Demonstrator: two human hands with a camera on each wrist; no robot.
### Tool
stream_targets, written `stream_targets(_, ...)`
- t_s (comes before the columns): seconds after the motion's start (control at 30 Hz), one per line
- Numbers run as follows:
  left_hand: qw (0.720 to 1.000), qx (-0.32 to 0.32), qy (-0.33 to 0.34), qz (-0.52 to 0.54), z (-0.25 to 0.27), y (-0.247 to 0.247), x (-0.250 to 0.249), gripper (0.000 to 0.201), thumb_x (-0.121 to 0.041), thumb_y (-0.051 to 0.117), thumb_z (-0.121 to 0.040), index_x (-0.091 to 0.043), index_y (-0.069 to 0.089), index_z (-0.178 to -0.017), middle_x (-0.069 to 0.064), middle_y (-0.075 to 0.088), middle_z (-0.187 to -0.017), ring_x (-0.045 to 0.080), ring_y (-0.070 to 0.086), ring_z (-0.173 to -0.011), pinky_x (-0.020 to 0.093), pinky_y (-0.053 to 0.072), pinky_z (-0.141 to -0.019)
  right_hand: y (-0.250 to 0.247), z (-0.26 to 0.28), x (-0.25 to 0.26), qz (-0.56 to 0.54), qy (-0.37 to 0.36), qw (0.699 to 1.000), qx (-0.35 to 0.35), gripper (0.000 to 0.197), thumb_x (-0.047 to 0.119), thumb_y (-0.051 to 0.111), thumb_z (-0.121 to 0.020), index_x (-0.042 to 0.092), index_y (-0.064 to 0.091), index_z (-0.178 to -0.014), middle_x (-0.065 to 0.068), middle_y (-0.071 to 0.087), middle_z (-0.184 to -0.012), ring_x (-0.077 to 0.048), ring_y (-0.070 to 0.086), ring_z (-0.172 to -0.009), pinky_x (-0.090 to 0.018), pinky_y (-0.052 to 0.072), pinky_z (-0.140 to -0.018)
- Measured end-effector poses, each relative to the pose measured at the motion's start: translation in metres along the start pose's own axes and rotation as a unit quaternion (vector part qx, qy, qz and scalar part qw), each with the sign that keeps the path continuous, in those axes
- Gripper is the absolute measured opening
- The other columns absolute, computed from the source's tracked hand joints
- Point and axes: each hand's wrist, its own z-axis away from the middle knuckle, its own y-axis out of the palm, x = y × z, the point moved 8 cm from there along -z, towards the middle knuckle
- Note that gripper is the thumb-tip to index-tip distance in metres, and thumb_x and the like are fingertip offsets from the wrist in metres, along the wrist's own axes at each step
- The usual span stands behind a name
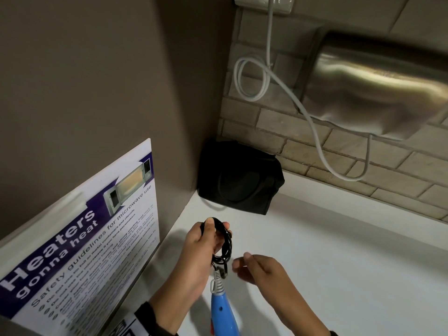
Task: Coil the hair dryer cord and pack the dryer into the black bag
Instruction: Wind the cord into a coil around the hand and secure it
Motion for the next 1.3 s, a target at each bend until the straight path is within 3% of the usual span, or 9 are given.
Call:
stream_targets(0.13, 1.0, -0.009, -0.012, -0.014, 0.001, 0.003, 0.006, 0.028, -0.029, 0.041, -0.099, -0.009, 0.061, -0.096, 0.001, 0.074, -0.094, 0.015, 0.07, -0.085, 0.031, 0.052, -0.074, 0.002, 0.011, 0.02, 0.029, -0.021, 0.999, 0.001, 0.033, 0.04, 0.045, -0.095, 0.019, 0.067, -0.108, -0.005, 0.064, -0.102, -0.013, 0.068, -0.09, -0.026, 0.054, -0.088)
stream_targets(0.27, 1.0, -0.013, -0.002, -0.015, -0.001, -0.001, 0.004, 0.03, -0.031, 0.041, -0.099, -0.01, 0.062, -0.095, 0.0, 0.074, -0.093, 0.016, 0.07, -0.087, 0.032, 0.053, -0.074, 0.008, 0.024, 0.044, 0.133, -0.101, 0.986, 0.021, 0.031, 0.055, 0.047, -0.085, 0.032, 0.067, -0.091, 0.0, 0.057, -0.086, -0.003, 0.053, -0.075, -0.011, 0.038, -0.07)
stream_targets(0.4, 1.0, 0.002, -0.002, -0.027, 0.001, 0.005, 0.005, 0.028, -0.029, 0.042, -0.099, -0.01, 0.062, -0.094, -0.003, 0.075, -0.092, 0.012, 0.071, -0.086, 0.03, 0.051, -0.081, 0.024, 0.024, 0.04, 0.144, -0.118, 0.981, 0.054, 0.025, 0.042, 0.058, -0.09, 0.03, 0.059, -0.068, 0.007, 0.049, -0.054, -0.003, 0.043, -0.05, -0.018, 0.034, -0.055)
stream_targets(0.6, 1.0, -0.013, -0.003, 0.006, -0.005, -0.004, 0.001, 0.028, -0.024, 0.039, -0.1, -0.007, 0.058, -0.09, 0.005, 0.072, -0.095, 0.016, 0.067, -0.082, 0.031, 0.05, -0.084, 0.017, 0.019, 0.034, 0.237, -0.131, 0.963, 0.0, 0.021, 0.026, 0.05, -0.095, 0.031, 0.055, -0.076, 0.004, 0.068, -0.065, -0.007, 0.062, -0.058, -0.014, 0.05, -0.065)
stream_targets(0.73, 1.0, 0.011, -0.02, 0.019, -0.003, 0.001, 0.006, 0.028, -0.024, 0.039, -0.1, -0.005, 0.058, -0.094, 0.005, 0.072, -0.093, 0.01, 0.07, -0.069, 0.026, 0.055, -0.061, 0.009, 0.008, 0.023, -0.013, -0.055, 0.998, 0.023, 0.03, -0.005, 0.047, -0.092, 0.014, 0.07, -0.09, -0.011, 0.075, -0.089, -0.018, 0.07, -0.088, -0.024, 0.055, -0.083)
stream_targets(0.8, 1.0, 0.013, -0.021, 0.019, -0.003, 0.002, 0.008, 0.028, -0.024, 0.039, -0.1, -0.004, 0.058, -0.094, 0.005, 0.072, -0.093, 0.011, 0.071, -0.069, 0.024, 0.056, -0.056, 0.01, 0.007, 0.024, -0.194, -0.008, 0.979, 0.058, 0.035, -0.011, 0.039, -0.092, 0.002, 0.07, -0.102, -0.016, 0.074, -0.099, -0.025, 0.069, -0.097, -0.028, 0.055, -0.089)
stream_targets(1.0, 0.999, 0.039, -0.021, 0.015, 0.0, 0.006, 0.008, 0.027, -0.023, 0.04, -0.099, -0.006, 0.06, -0.092, 0.004, 0.073, -0.089, 0.009, 0.071, -0.073, 0.021, 0.056, -0.063, -0.001, -0.001, 0.019, -0.48, 0.06, 0.874, -0.037, 0.024, -0.01, 0.042, -0.094, -0.007, 0.058, -0.112, -0.013, 0.065, -0.073, -0.016, 0.062, -0.053, -0.025, 0.059, -0.057)
stream_targets(1.17, 0.995, 0.079, 0.001, -0.064, 0.01, 0.019, 0.011, 0.029, -0.03, 0.04, -0.099, -0.011, 0.061, -0.09, 0.002, 0.075, -0.093, 0.026, 0.068, -0.094, 0.05, 0.049, -0.096, 0.006, 0.003, 0.015, -0.325, 0.071, 0.942, -0.034, 0.048, -0.015, 0.028, -0.09, 0.02, 0.046, -0.119, -0.005, 0.06, -0.071, -0.01, 0.036, -0.044, -0.022, 0.04, -0.055)
stream_targets(1.3, 0.988, 0.078, 0.034, -0.127, 0.012, 0.021, 0.013, 0.027, -0.032, 0.041, -0.097, -0.013, 0.059, -0.099, 0.003, 0.067, -0.099, -0.001, 0.066, -0.075, 0.016, 0.051, -0.073, 0.011, 0.01, 0.026, -0.214, 0.057, 0.975, 0.035, 0.049, -0.011, 0.027, -0.089, 0.013, 0.067, -0.106, 0.003, 0.068, -0.069, -0.007, 0.029, -0.047, -0.015, 0.034, -0.054)
